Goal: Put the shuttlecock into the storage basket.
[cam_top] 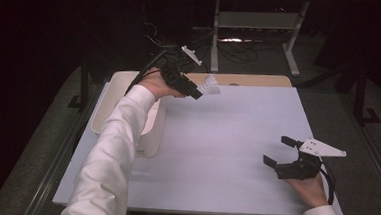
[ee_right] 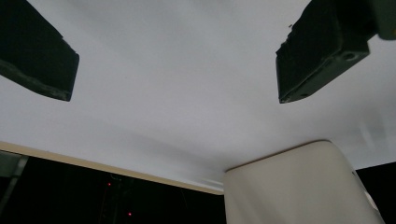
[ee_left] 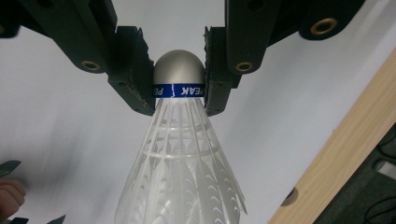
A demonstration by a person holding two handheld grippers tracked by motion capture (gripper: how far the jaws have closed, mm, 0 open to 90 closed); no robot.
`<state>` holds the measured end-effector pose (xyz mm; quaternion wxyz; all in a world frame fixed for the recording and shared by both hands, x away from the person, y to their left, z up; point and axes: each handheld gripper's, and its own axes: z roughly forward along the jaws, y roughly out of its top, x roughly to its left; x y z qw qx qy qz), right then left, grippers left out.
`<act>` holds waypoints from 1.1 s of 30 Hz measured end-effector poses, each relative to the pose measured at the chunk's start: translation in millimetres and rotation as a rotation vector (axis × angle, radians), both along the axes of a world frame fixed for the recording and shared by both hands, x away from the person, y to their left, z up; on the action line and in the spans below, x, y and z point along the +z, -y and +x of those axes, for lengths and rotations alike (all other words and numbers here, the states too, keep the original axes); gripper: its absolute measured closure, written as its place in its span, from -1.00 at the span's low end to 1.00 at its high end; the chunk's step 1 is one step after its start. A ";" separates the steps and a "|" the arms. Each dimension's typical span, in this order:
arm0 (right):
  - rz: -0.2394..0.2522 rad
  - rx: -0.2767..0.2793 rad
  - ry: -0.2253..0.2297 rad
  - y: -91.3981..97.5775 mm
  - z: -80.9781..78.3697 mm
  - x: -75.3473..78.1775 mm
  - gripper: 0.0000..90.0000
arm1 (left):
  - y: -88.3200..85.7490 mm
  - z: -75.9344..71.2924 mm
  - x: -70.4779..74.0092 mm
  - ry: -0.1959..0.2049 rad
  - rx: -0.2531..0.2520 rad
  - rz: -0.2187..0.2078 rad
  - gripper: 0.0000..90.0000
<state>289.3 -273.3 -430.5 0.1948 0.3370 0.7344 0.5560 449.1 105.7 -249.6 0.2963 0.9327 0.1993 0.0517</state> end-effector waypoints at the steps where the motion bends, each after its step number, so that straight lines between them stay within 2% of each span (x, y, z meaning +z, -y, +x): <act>1: -0.001 0.000 -0.001 -0.1 0.1 -0.1 -1.00 | -3.2 -0.9 1.1 0.002 0.003 0.001 0.43; 8: -0.003 0.000 -0.007 -0.8 0.1 -0.4 -1.00 | -20.9 -6.4 5.8 0.007 0.052 0.008 0.43; 11: -0.003 -0.001 -0.007 -0.8 0.2 -0.4 -1.00 | -29.2 -8.0 8.6 0.012 0.074 -0.006 0.43; 18: -0.001 0.001 -0.011 -0.9 0.4 -0.5 -1.00 | -46.7 -14.2 12.9 0.017 0.093 -0.023 0.43; 19: -0.003 0.002 -0.009 -0.9 0.7 -0.7 -1.00 | -48.6 -16.1 12.5 0.016 0.109 -0.031 0.43; 21: -0.007 0.002 -0.010 -1.0 0.9 -1.0 -1.00 | -53.1 -17.8 13.8 0.017 0.107 -0.022 0.43; 26: -0.011 0.001 -0.012 -1.2 0.9 -1.1 -1.00 | -61.8 -23.5 17.3 0.028 0.132 -0.049 0.43; 33: -0.012 0.000 -0.013 -1.6 1.1 -1.3 -1.00 | -75.1 -29.3 24.3 0.045 0.147 -0.063 0.43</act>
